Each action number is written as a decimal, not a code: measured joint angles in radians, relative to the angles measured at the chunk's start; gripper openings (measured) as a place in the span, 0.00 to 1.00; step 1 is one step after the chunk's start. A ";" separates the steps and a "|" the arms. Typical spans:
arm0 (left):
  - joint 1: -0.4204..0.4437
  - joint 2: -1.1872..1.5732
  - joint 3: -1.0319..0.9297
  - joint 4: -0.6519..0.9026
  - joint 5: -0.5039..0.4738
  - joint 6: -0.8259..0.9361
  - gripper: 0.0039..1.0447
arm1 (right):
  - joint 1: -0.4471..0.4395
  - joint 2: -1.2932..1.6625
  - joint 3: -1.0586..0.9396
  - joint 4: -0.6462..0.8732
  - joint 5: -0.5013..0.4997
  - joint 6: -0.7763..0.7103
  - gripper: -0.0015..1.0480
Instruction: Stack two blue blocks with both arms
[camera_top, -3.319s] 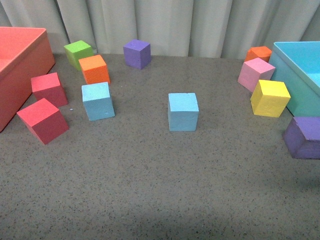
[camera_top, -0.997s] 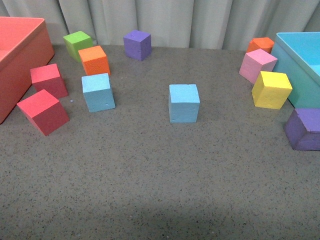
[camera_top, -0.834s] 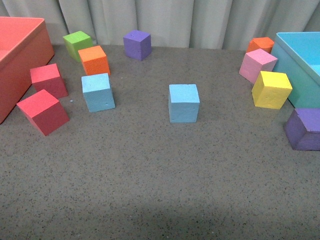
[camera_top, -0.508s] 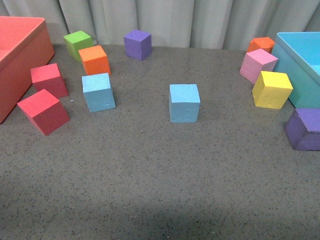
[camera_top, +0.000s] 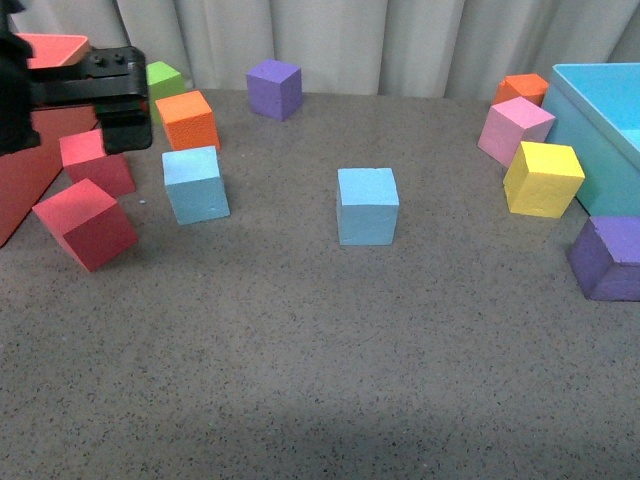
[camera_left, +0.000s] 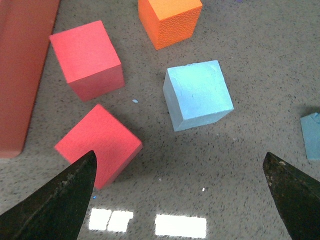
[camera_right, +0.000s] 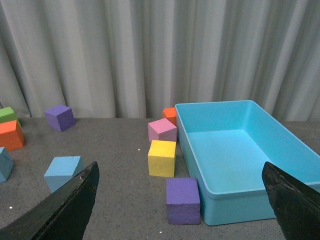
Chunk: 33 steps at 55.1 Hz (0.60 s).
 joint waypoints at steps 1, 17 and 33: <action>-0.001 0.013 0.015 -0.010 0.000 -0.006 0.94 | 0.000 0.000 0.000 0.000 0.000 0.000 0.91; -0.025 0.267 0.313 -0.197 -0.011 -0.124 0.94 | 0.000 0.000 0.000 0.000 0.000 0.000 0.91; -0.068 0.595 0.703 -0.476 -0.043 -0.166 0.92 | 0.000 0.000 0.000 0.000 0.000 0.000 0.91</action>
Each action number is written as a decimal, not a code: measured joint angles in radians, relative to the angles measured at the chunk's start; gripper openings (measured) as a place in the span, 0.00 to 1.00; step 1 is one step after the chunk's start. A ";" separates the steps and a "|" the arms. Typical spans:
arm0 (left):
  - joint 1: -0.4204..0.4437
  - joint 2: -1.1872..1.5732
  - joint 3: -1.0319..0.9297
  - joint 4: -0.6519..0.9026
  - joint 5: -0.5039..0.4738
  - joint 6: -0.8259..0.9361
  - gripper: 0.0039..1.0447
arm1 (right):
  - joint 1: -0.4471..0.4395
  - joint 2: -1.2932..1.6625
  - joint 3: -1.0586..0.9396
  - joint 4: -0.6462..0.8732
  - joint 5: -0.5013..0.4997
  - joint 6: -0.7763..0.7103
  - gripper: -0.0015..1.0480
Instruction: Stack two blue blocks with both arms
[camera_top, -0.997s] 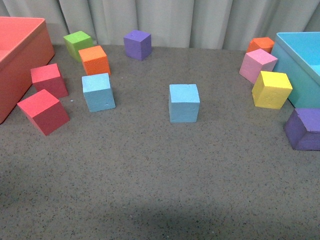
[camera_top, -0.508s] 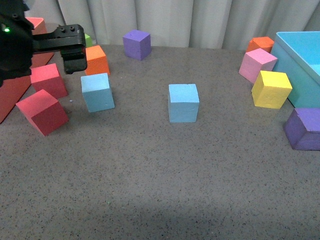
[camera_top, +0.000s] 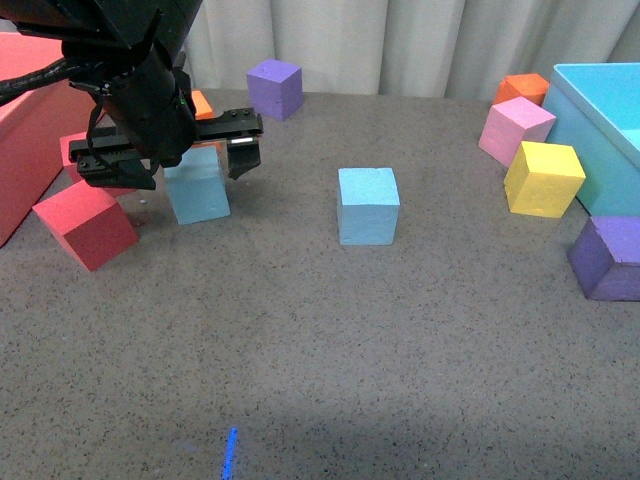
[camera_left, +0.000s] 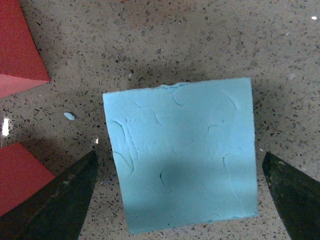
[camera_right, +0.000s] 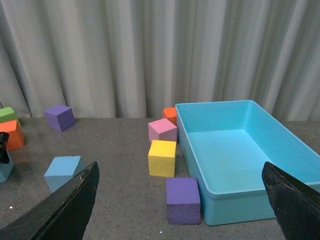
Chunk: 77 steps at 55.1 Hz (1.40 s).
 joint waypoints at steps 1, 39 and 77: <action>0.000 0.006 0.008 -0.008 -0.003 -0.002 0.89 | 0.000 0.000 0.000 0.000 0.000 0.000 0.91; -0.198 -0.147 -0.051 -0.010 -0.026 -0.073 0.42 | 0.000 0.000 0.000 0.000 0.000 0.000 0.91; -0.375 0.000 0.219 -0.181 -0.080 -0.123 0.41 | 0.000 0.000 0.000 0.000 0.000 0.000 0.91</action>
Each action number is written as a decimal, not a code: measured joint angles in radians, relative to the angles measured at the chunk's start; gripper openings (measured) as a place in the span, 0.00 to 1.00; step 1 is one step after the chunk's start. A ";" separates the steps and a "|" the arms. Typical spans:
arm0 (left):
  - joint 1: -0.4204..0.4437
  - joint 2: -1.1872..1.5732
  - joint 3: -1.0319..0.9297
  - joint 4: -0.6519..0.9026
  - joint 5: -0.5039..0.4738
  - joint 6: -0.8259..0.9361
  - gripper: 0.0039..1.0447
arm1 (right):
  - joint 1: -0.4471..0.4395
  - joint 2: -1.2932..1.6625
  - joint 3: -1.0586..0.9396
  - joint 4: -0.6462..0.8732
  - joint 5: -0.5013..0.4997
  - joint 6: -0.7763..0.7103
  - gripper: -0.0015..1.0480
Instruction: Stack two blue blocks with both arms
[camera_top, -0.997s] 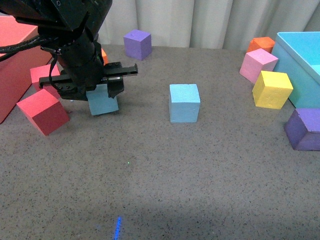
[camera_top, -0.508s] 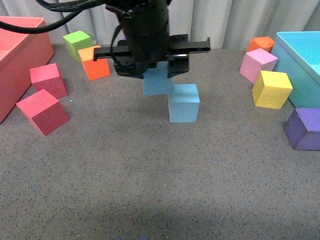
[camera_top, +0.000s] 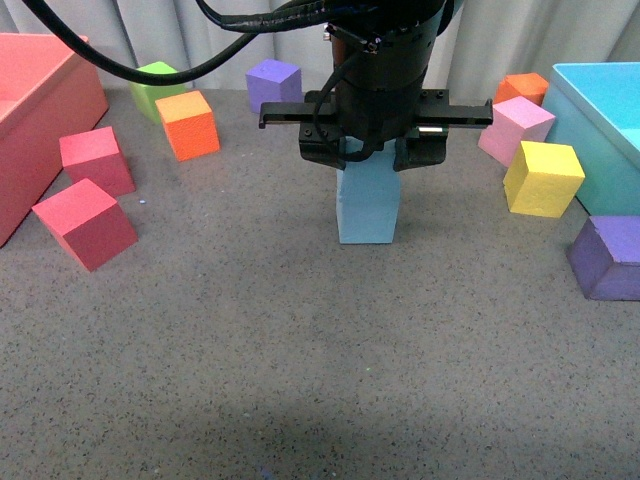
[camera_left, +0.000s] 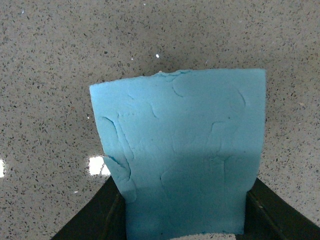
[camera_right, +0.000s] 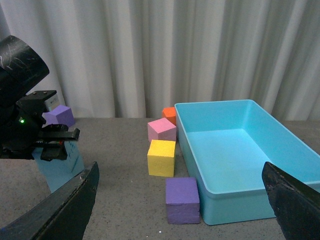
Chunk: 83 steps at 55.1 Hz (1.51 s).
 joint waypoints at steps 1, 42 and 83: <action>0.000 0.002 0.003 0.000 -0.001 0.000 0.41 | 0.000 0.000 0.000 0.000 0.000 0.000 0.91; 0.006 -0.146 -0.114 0.064 0.046 0.006 0.94 | 0.000 0.000 0.000 0.000 0.000 0.000 0.91; 0.343 -0.848 -1.483 1.654 0.005 0.470 0.03 | 0.000 0.000 0.000 0.000 0.001 0.000 0.91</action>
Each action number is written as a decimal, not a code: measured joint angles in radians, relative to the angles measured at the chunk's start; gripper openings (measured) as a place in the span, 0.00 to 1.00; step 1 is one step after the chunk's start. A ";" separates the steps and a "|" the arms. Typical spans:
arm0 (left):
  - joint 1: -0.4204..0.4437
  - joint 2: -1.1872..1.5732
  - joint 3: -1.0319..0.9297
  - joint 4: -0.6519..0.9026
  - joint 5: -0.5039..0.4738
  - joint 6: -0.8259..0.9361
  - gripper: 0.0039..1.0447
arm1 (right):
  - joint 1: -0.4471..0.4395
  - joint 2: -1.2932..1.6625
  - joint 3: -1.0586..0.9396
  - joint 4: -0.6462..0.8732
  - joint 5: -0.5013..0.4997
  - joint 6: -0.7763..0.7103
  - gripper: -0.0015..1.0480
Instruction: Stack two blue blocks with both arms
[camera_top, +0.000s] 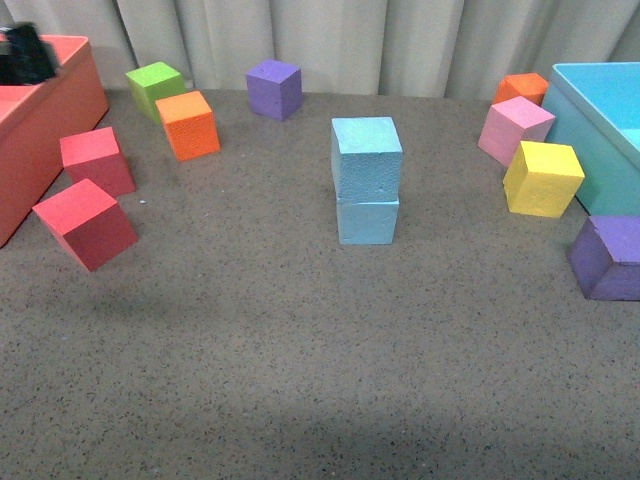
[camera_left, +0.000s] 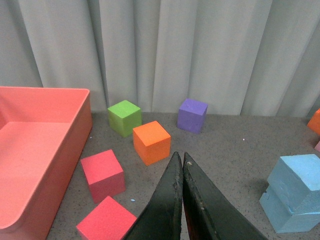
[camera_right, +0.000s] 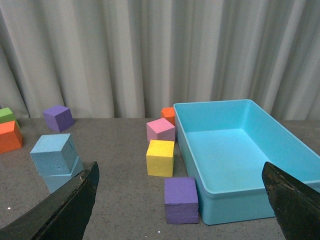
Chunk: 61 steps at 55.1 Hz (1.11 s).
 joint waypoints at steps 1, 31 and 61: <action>0.008 -0.019 -0.012 -0.003 0.008 0.001 0.03 | 0.000 0.000 0.000 0.000 0.000 0.000 0.91; 0.156 -0.471 -0.229 -0.249 0.141 0.003 0.03 | 0.000 0.000 0.000 0.000 -0.001 0.000 0.91; 0.252 -0.897 -0.268 -0.610 0.236 0.004 0.03 | 0.000 0.000 0.000 0.000 -0.001 0.000 0.91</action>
